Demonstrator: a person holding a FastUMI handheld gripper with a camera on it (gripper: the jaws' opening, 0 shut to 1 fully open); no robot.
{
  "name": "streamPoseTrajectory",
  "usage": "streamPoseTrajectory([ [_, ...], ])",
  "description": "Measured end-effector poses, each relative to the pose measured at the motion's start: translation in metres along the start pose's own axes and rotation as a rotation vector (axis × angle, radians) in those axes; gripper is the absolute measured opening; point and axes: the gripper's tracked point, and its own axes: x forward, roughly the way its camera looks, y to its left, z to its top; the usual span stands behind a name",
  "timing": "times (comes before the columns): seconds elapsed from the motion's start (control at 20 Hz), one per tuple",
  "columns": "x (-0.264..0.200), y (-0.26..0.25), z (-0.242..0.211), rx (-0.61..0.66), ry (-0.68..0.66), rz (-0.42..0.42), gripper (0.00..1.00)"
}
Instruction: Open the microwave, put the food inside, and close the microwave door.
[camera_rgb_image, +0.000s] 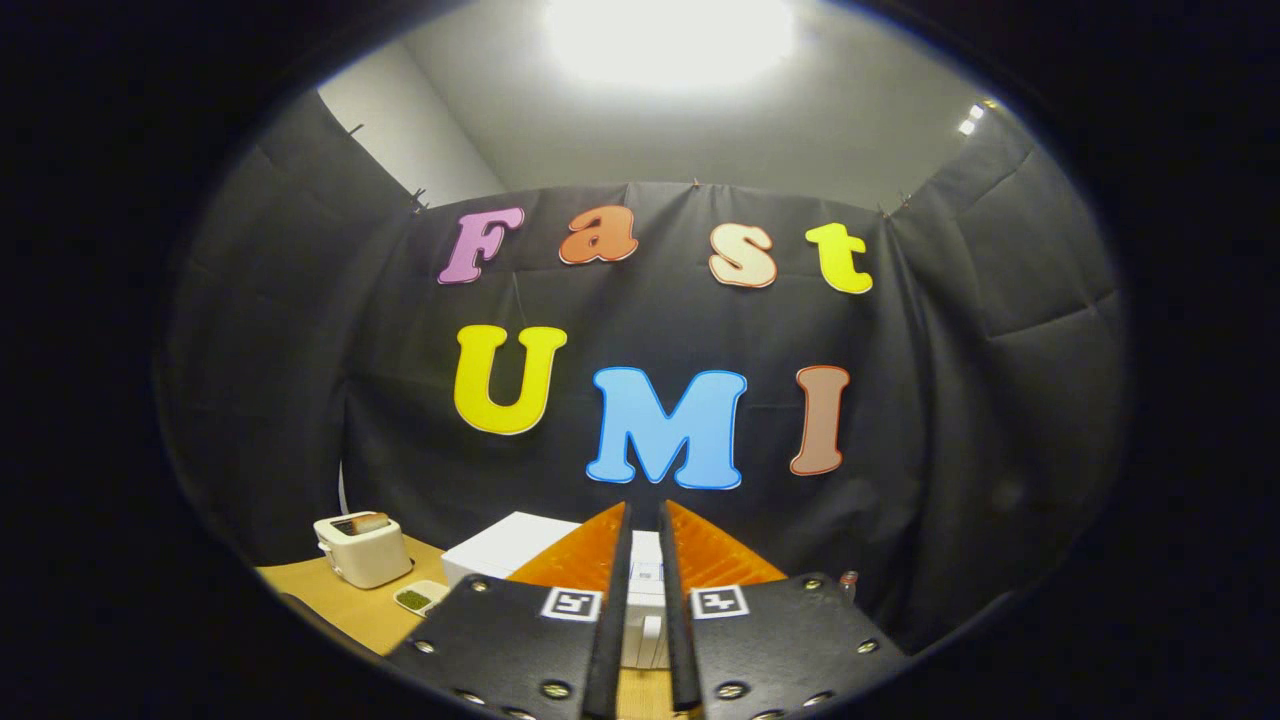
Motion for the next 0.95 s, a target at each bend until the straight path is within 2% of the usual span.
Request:
streamPoseTrajectory([
  [0.05,0.002,-0.005,0.003,0.016,0.000,-0.035,0.33],
  [0.2,0.006,-0.014,0.022,0.062,-0.065,-0.095,0.87],
  [0.3,0.008,-0.007,0.026,0.086,-0.095,-0.076,0.97],
  [0.5,0.008,0.008,0.003,0.088,-0.016,-0.018,0.98],
  [0.95,0.014,0.003,-0.011,0.036,0.014,-0.031,0.98],
])
